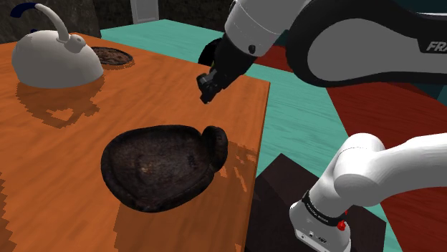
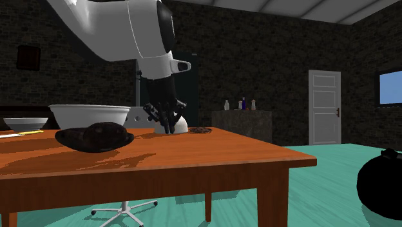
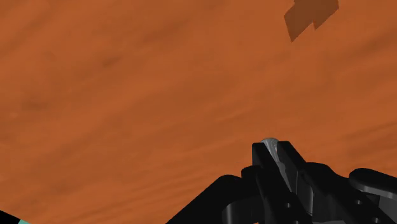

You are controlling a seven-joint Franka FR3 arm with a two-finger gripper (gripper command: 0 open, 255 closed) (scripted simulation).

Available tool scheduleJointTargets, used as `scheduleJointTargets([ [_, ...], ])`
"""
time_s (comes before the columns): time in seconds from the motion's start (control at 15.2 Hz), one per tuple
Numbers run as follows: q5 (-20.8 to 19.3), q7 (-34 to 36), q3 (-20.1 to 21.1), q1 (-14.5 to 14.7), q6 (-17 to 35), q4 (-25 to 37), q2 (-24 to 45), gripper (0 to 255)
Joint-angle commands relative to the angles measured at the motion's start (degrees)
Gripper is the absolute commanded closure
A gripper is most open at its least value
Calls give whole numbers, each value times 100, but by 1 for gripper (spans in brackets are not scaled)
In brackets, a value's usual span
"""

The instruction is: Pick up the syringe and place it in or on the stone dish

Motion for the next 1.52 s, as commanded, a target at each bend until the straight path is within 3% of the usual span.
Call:
scheduleJointTargets([
  [0.0,-23,-12,-31,-17,-153,164,13,255],
  [1.45,-264,-97,-242,-239,-1639,2087,452,255],
])
